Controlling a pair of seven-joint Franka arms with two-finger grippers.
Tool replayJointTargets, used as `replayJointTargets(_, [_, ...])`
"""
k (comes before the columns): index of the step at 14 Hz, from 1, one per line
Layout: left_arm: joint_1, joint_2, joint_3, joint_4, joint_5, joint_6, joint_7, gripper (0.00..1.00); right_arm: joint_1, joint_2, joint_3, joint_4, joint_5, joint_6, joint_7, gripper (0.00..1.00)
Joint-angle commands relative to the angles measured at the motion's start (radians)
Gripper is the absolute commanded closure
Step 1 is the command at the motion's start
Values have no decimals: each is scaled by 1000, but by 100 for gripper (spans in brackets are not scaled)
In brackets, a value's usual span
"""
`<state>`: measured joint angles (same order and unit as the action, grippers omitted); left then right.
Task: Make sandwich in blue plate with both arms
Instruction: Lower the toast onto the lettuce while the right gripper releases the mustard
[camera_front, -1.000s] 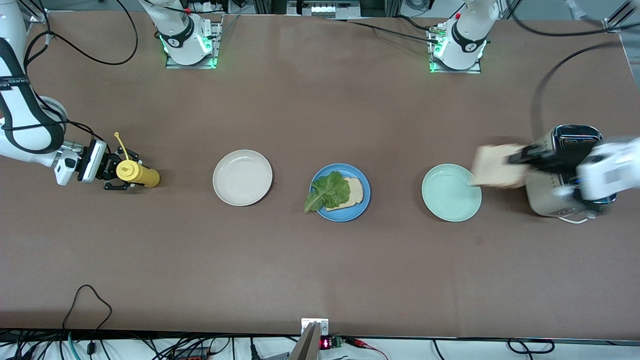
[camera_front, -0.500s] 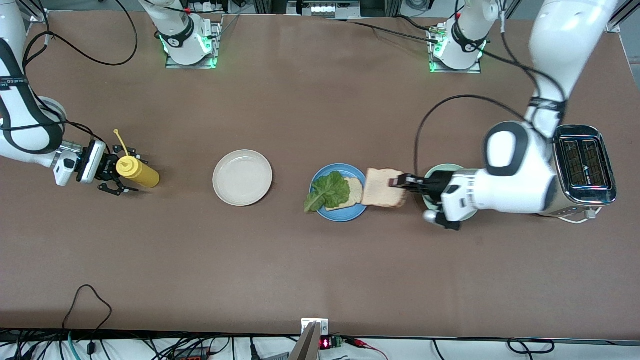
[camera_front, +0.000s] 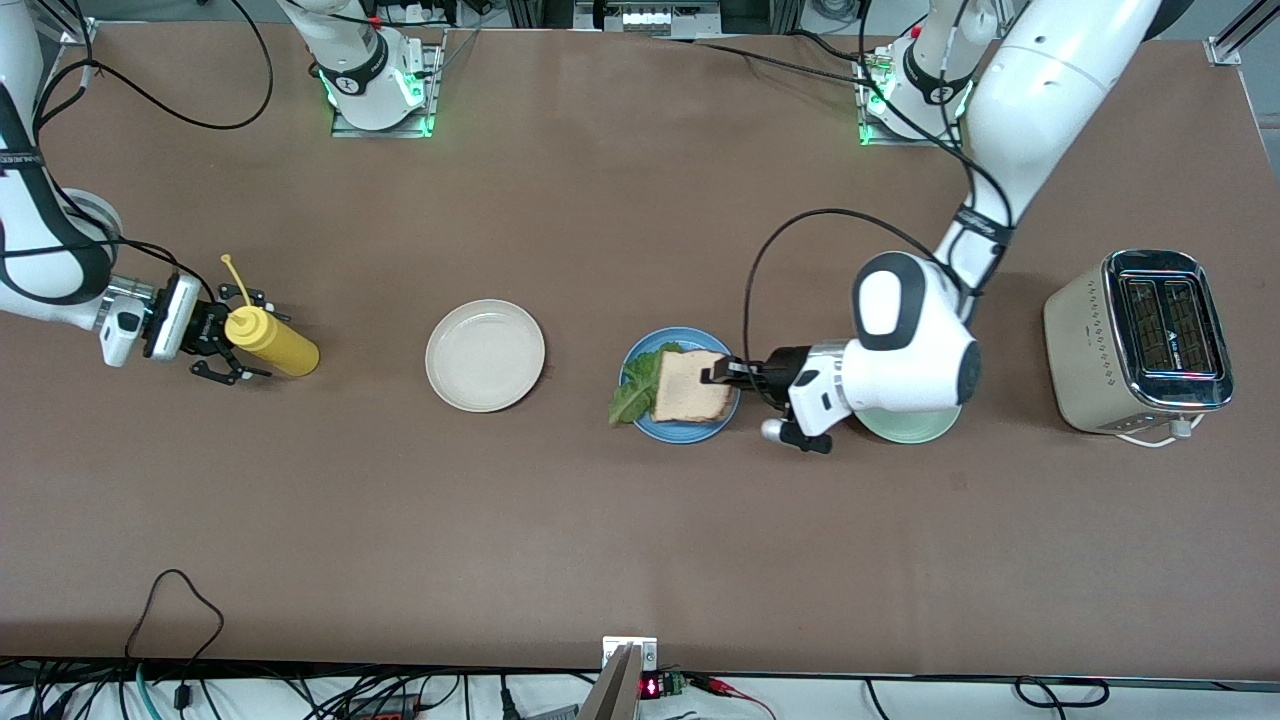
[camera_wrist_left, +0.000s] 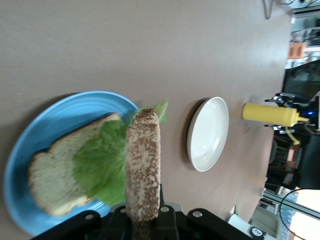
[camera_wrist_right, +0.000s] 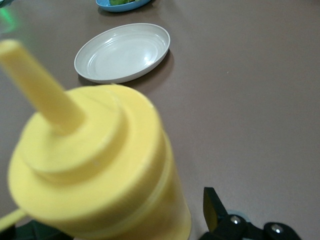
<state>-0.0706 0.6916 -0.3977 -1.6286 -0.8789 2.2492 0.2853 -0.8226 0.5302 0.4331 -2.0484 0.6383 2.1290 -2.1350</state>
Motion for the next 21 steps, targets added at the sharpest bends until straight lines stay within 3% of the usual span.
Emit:
replayJointTargets(1, [6, 9, 3, -56, -174, 20, 188, 100, -16, -3, -7, 5, -2, -26, -31, 0])
replayJointTargets(7, [17, 32, 5, -67, -189, 23, 265, 100, -26, -6, -73, 56, -68, -73, -46, 0])
replayJointTargets(13, [23, 91, 7, -60, -232, 23, 344, 92, -32, -25, -126, 273, -149, -228, 7, 0])
replayJointTargets(14, [23, 95, 7, -59, -233, 23, 344, 85, -32, -30, -126, 316, -182, -248, 86, 0])
replayJointTargets(17, [25, 109, 11, -44, -248, 23, 345, 0, -14, -52, -120, 414, -241, -311, 332, 0])
replayJointTargets(21, [72, 103, 16, -11, -236, 21, 451, 0, 152, -145, -120, 556, -330, -441, 730, 0])
